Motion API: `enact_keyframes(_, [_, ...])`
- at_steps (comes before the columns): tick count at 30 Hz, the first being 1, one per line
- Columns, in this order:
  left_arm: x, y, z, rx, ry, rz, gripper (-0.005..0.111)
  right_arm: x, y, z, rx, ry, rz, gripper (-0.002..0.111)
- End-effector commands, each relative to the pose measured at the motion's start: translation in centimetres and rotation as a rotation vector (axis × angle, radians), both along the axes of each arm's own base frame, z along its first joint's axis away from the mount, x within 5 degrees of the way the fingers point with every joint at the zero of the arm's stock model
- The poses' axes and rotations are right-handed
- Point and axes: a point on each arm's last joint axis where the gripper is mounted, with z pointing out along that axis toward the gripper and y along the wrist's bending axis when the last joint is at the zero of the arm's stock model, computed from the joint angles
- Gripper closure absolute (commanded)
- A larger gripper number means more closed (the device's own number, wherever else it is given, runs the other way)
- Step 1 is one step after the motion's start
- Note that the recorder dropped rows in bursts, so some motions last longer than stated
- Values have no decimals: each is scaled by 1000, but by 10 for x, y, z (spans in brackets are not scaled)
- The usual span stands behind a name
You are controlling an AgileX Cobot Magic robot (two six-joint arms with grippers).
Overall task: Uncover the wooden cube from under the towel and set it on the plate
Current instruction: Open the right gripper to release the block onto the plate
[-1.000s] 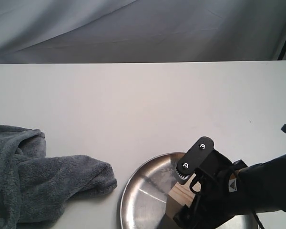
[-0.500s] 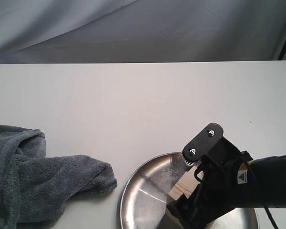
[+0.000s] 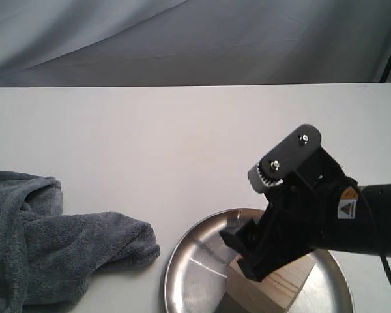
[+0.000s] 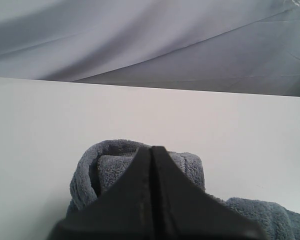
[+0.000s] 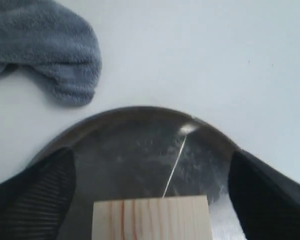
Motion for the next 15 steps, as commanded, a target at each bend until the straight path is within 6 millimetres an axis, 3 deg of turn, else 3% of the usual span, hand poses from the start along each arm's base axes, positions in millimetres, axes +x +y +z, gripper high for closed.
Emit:
enact_keyframes(1, [0, 0, -1, -14, -6, -5, 107, 11, 6, 24, 54, -54, -10, 54])
enact_keyframes(6, [0, 0, -1, -14, -6, -5, 107, 17, 11, 38, 79, -91, -10, 81])
enact_keyframes(11, [0, 0, -1, -14, -6, -5, 107, 23, 5, 38, 50, -126, -16, 103])
enact_keyframes(15, [0, 0, -1, -14, -6, -5, 107, 34, -10, 38, 44, -125, -89, 108])
